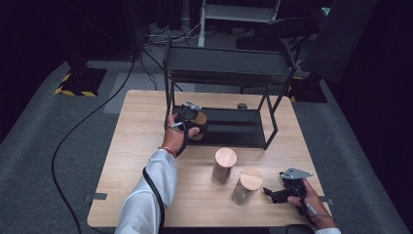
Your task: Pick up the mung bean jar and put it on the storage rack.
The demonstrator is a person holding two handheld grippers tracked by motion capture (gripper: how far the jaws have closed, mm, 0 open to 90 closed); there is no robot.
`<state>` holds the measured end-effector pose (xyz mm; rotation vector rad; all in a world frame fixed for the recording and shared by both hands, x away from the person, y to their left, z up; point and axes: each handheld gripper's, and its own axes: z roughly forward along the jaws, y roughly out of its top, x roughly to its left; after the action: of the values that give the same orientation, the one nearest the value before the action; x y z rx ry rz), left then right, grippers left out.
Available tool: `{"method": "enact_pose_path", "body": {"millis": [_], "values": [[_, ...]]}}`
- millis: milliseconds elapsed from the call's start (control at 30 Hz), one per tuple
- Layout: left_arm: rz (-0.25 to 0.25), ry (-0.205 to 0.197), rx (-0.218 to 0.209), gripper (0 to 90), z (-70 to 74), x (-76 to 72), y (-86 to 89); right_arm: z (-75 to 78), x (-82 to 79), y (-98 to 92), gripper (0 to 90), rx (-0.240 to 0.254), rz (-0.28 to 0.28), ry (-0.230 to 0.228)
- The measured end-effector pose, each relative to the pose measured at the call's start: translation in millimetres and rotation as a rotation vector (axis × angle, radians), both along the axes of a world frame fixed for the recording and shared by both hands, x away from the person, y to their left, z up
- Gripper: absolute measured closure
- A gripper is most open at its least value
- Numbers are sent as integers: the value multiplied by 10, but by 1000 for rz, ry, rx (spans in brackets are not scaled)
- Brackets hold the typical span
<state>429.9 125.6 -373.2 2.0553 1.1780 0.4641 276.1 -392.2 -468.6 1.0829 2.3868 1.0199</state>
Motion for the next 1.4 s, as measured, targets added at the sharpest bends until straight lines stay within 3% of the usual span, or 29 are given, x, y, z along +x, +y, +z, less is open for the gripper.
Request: {"method": "enact_pose_path", "body": {"millis": [600, 1400], "values": [[52, 4, 8, 241, -189, 82, -82, 0, 2, -6, 0, 0, 3, 0], [43, -1, 12, 232, -319, 93, -120, 0, 4, -14, 0, 0, 8, -1]]}}
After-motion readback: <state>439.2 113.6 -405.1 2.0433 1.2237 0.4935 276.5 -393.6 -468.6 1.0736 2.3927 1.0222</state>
